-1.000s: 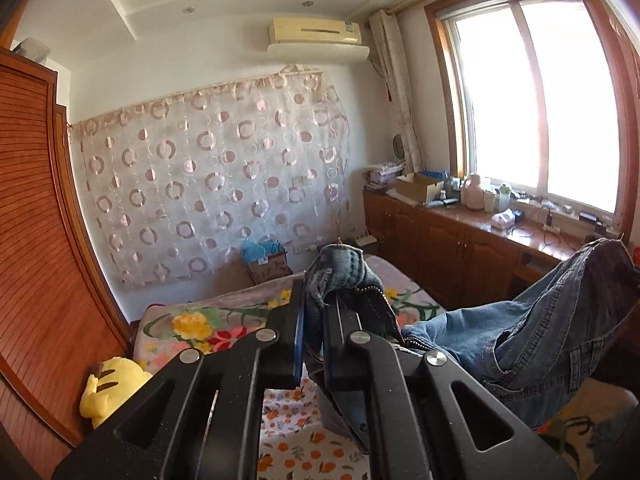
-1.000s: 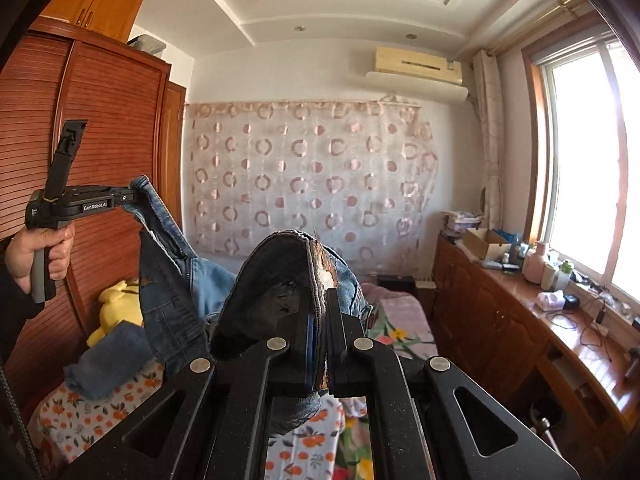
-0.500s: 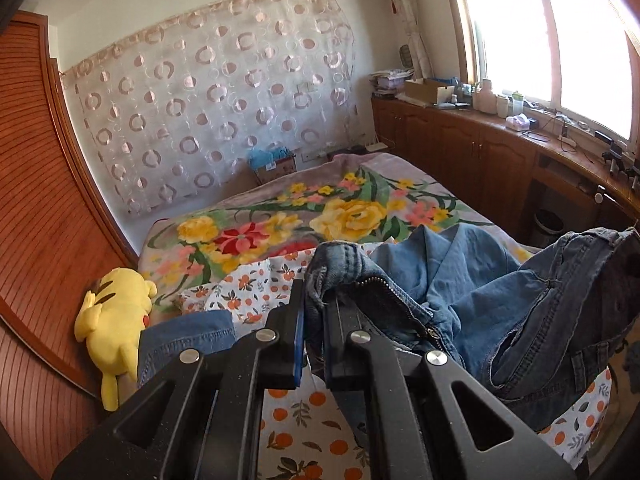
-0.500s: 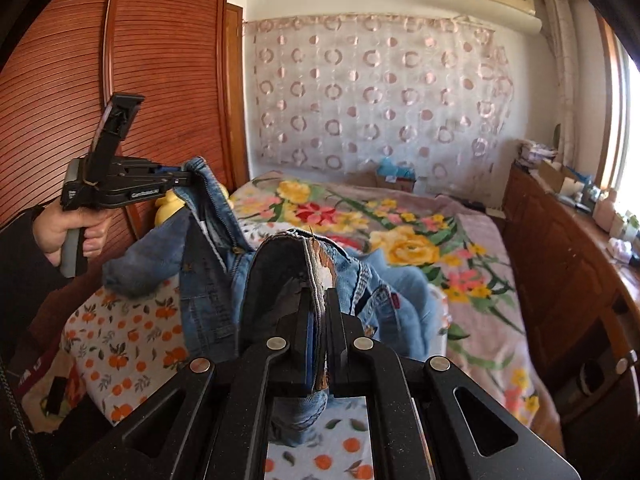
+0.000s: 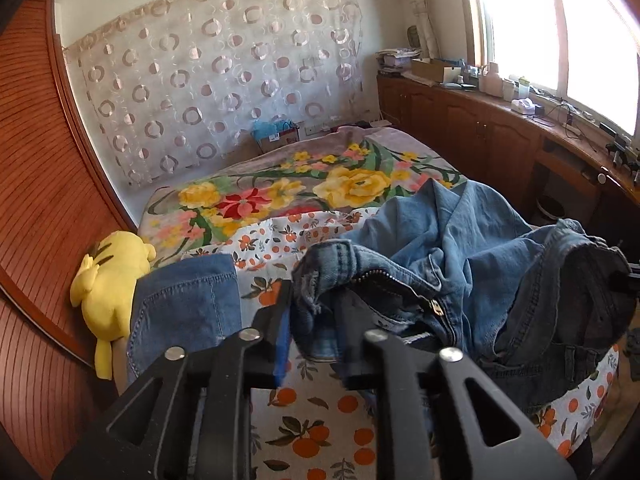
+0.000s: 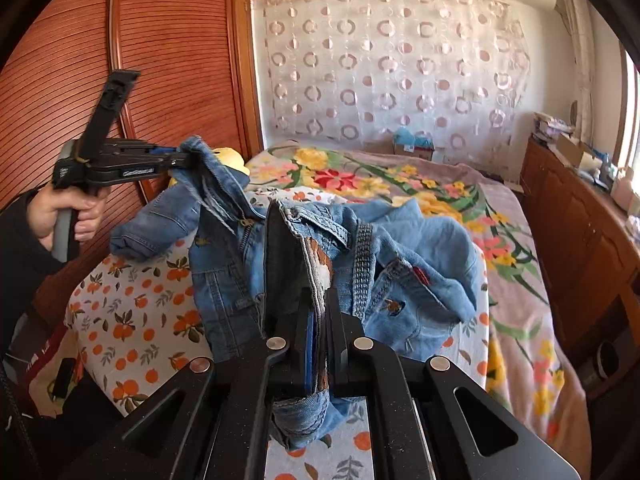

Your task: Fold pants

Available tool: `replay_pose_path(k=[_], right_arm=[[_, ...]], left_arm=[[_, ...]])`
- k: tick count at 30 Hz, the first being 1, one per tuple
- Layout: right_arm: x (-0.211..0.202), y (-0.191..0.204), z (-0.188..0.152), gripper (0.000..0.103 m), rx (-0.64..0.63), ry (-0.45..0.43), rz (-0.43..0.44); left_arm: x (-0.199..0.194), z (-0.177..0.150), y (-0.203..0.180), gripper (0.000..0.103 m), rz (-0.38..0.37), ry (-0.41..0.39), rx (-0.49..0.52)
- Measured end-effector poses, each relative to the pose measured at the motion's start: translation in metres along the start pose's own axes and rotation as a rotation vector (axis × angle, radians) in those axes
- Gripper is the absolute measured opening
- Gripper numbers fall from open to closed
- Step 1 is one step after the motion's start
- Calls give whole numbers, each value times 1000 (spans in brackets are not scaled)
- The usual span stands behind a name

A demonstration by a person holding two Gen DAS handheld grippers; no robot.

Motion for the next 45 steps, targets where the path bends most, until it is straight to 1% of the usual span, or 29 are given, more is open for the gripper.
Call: replay_pose_path(k=[1,2,4,8,10,11,13,20,22,26,29,31,32,34,38,40,45], right_arm=[[2,-4,1,4,9,8,4],[8,2,2,4,10,13,6],[12,3,2,4,13,16,9],[19,3,0,4,27,32,16],[21,2,-3,4,39,45,21],[21,2,-4,4,41,48,22],[19,3,-8,4,43,48,22],[16,1,-17,4,74,42,38],[14,3,-20,8,78,40,42],[9,7,-26,10,77,36,36],[2,8,-27,18,78,29,29],[-5,8,-28,27,79,15,21],[-9,7,-28,29,79,8,22],[-16,6,-29,37,82,-4,14],[-34,0,-33,43,100,-37,-8],[-43,-3,-36,46,103,-49,-39],[-62,-14,-53,49,111,-65,-124]], left_arm=[[-1,-5,3,33,-10,2,2],[-2,-8,3,41,-12,2,7],[-5,-16,4,51,-11,1,13],[-10,-31,5,53,-43,16,-4],[-14,-41,5,53,-63,11,-23],[-16,-45,4,65,-71,7,-30],[-20,-53,4,84,-83,-17,-49],[-35,-81,-3,84,-120,-43,-87],[-40,-87,-8,84,-126,-48,-92],[-51,-93,-18,84,-136,-67,-81],[-57,-94,-32,84,-160,-70,-59],[-61,-92,-45,84,-181,-77,-36],[-63,-91,-51,84,-188,-81,-28],[-65,-90,-67,84,-219,-86,-4],[-64,-89,-95,84,-271,-84,25],[-60,-89,-110,84,-310,-76,36],[-45,-88,-149,84,-376,-47,71]])
Point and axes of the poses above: each gripper's, at about its wrist camera, not at the fingertips, and x roughly the way its jaws point, y to its left, z to its top, the point moved 3 cm from there along x, roughly the way its jaws point, and after that the axes turned 2 degrees about y, right-handed, at the moved point
